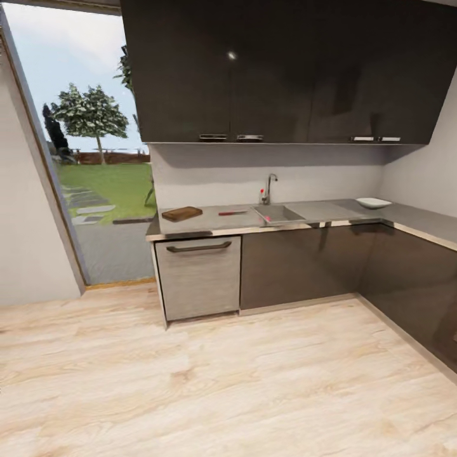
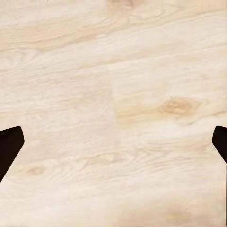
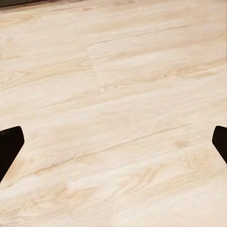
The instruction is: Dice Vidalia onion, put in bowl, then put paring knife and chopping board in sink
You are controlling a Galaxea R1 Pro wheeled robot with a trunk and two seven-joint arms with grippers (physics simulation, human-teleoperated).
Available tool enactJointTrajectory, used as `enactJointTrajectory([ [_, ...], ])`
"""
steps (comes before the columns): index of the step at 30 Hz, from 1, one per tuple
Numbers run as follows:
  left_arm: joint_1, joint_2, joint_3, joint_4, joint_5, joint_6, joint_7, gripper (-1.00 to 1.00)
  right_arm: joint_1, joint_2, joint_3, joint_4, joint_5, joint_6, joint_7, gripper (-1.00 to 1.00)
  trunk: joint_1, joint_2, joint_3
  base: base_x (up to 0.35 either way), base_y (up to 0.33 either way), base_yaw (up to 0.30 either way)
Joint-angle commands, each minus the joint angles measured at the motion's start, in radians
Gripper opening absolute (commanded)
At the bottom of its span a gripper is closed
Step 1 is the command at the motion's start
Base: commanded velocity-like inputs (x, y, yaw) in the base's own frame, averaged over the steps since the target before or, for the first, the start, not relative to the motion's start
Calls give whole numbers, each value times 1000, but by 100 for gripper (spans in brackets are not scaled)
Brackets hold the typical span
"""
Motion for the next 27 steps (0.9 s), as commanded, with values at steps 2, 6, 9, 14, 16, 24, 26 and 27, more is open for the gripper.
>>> enactJointTrajectory([
  [2, 0, 0, 0, -1, 6, -1, -1, 100, -1, 1, -2, 0, 1, -3, 0, 100, 0, 0, -1, 271, -202, 176],
  [6, 0, 0, 0, -1, 7, -1, -1, 100, -1, 1, -2, 0, 1, -3, 0, 100, 0, 0, -1, 266, -202, 176],
  [9, 0, 0, 0, -1, 7, -2, -1, 100, -1, 1, -2, 0, 1, -3, 0, 100, 0, 0, -1, 262, -202, 176],
  [14, 0, -2, 0, -1, 7, -1, -1, 100, -1, 1, -2, 0, 1, -2, 0, 100, 0, 0, -1, 250, -202, 176],
  [16, 0, -3, 0, -1, 7, -1, -1, 100, -1, 1, -2, 0, 1, -3, 0, 100, 0, 0, -1, 241, -203, 176],
  [24, 0, -4, 0, -1, 6, -1, -1, 100, -1, 1, -1, 0, 1, -3, -1, 100, 0, 0, -1, 230, -207, 176],
  [26, 0, -5, 0, -1, 6, -1, 0, 100, -1, 1, -2, 1, 1, -3, 0, 100, 0, 0, -1, 202, -214, 176],
  [27, 0, -5, 0, -1, 6, -1, 0, 100, -1, 1, -2, 0, 1, -3, 0, 100, 0, 0, -1, 192, -216, 176],
])
